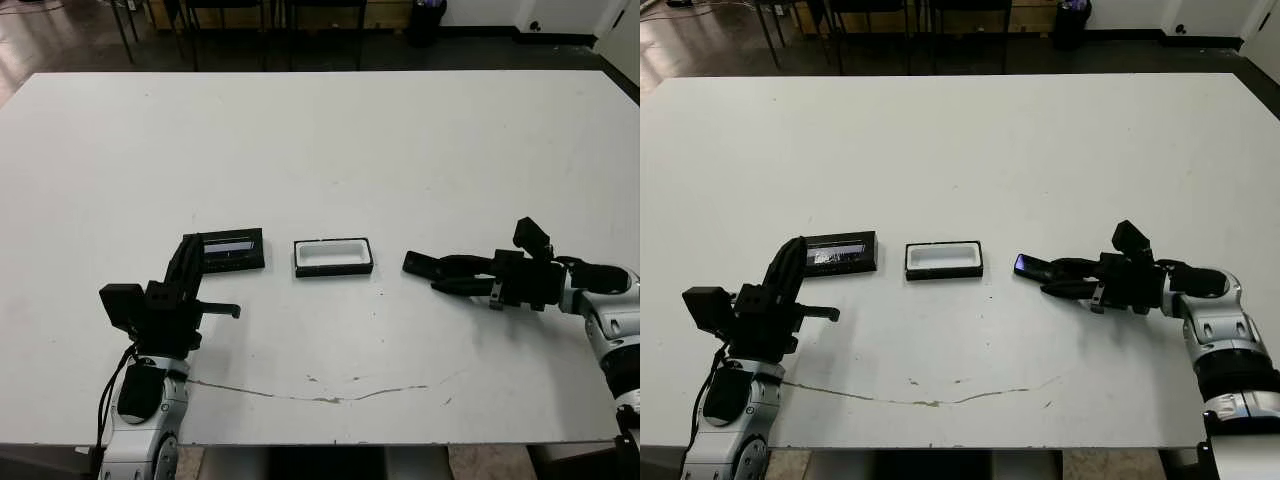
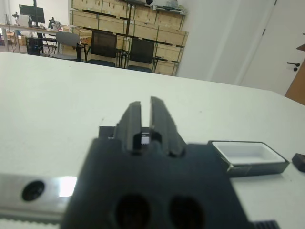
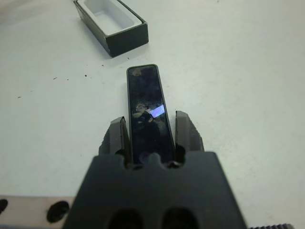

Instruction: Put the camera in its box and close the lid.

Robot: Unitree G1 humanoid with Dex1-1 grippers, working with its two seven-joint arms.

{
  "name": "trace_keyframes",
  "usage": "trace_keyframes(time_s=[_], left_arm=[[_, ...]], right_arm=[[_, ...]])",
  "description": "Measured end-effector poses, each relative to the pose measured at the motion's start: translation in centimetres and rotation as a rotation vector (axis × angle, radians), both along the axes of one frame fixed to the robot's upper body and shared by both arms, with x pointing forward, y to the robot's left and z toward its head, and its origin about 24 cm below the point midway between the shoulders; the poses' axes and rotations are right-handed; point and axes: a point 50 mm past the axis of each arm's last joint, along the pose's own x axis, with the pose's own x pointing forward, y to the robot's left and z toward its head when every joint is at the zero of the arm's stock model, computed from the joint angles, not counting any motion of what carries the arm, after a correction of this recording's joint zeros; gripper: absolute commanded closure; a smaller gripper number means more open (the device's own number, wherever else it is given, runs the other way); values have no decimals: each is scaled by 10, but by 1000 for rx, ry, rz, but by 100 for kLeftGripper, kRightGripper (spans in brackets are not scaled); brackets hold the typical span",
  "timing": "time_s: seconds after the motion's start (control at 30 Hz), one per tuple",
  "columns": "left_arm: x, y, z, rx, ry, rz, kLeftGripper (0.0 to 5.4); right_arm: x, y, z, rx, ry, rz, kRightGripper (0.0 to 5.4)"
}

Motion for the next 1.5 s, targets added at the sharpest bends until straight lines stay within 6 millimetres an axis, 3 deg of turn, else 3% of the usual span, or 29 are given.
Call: trace_keyframes(time_s=[0.33,0.53,0.8,1.1,1.27,1.5], left_arm=[[0,-1,0,-5,0,1,540],[0,-1,0,-9,3,2,540],[1,-3,0,-18,6,-2,540],[1,-10,2,-45,3,2,540],[-1,-10,2,-58,9,4,540],[-1,-11,2,-72,9,4,540]], right_arm=[[0,-12,2,150,33,-60,503],[26,-5,43,235,-89,-78,503],[58,48,79,297,-173,57,503],[66,114,81,21,-113,313,505],[63,128,76,-71,-95,362,505],[60,132,66,-178,-61,406,505]])
